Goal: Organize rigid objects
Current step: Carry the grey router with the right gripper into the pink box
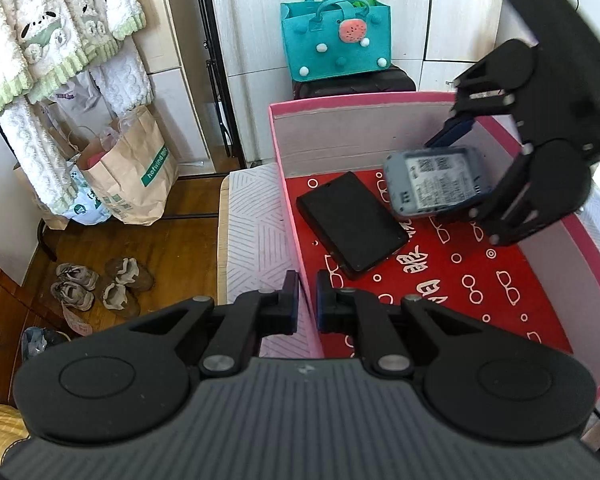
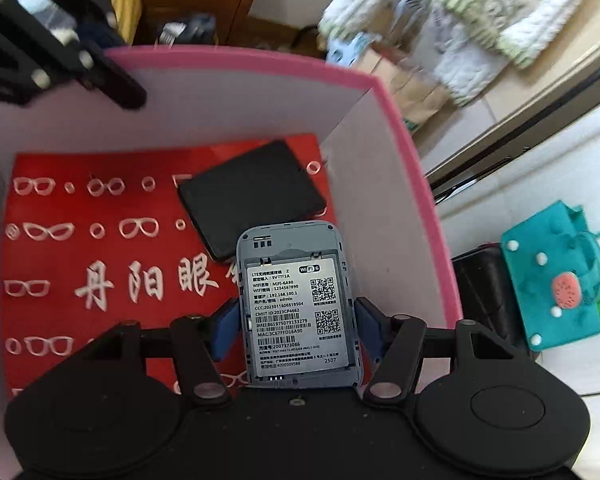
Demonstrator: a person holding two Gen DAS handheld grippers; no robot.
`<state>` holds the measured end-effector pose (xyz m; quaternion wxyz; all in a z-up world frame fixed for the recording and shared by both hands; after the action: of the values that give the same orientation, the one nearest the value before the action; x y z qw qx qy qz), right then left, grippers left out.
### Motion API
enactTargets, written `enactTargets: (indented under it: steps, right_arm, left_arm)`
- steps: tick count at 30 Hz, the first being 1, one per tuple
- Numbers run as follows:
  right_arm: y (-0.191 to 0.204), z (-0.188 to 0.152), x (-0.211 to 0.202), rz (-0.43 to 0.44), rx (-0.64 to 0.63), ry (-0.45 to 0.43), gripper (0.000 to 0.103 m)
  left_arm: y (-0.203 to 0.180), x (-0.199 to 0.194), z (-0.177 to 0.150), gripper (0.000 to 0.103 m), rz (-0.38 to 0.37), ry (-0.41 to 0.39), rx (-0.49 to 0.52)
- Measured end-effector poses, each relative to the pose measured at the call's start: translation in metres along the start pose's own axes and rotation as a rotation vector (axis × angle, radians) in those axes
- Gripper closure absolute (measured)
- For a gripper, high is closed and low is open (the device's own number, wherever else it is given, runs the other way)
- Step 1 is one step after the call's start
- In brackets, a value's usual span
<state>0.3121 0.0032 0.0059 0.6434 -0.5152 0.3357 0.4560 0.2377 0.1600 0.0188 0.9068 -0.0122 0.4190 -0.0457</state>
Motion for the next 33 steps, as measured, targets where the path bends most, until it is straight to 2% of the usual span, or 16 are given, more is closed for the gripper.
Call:
enactTargets:
  steps: [5, 10, 14, 19, 22, 27, 30, 33]
  right_arm:
    - [0.002, 0.01, 0.014, 0.057, 0.002, 0.01, 0.038]
    - [-0.011, 0.02, 0.019, 0.088, 0.126, -0.018, 0.038]
    - [-0.018, 0.01, 0.017, 0.02, 0.089, 0.024, 0.038]
    - [-0.011, 0.003, 0.028, 0.013, -0.023, 0.109, 0.038]
    - [-0.003, 0.007, 0.028, 0.023, -0.061, 0.096, 0.039]
    - [0.004, 0.017, 0.021, 0.113, -0.071, 0.05, 0.039]
    - [0.001, 0.02, 0.024, 0.144, -0.019, 0.031, 0.039]
    - [-0.005, 0.021, 0.029, 0.121, -0.002, -0.009, 0.038]
  left_arm:
    - [0.002, 0.0, -0.001, 0.095, -0.017, -0.004, -0.002]
    - [0.004, 0.0, 0.0, 0.095, -0.031, -0.007, -0.015]
    - [0.003, 0.0, -0.002, 0.095, -0.034, -0.012, -0.012]
    - [0.004, 0.0, -0.001, 0.094, -0.041, -0.01, -0.017]
    - [0.005, 0.0, 0.0, 0.094, -0.04, -0.009, -0.016]
    - [0.005, 0.0, 0.001, 0.094, -0.04, -0.005, -0.021]
    - [0.006, 0.0, 0.001, 0.094, -0.042, -0.006, -0.027]
    - [0.007, -0.001, 0.001, 0.094, -0.046, -0.007, -0.031]
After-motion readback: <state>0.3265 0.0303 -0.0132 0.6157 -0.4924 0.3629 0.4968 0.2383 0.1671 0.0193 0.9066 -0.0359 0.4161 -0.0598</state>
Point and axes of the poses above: each gripper's, at about its wrist camera, not at the fingertips, and x roughly the way its jaws point, y to its left, z to its top, the point moved 2 cm from there along x, roughly the way its jaws point, and after that the axes turned 8 degrees about -x, right-handed, at the moved point
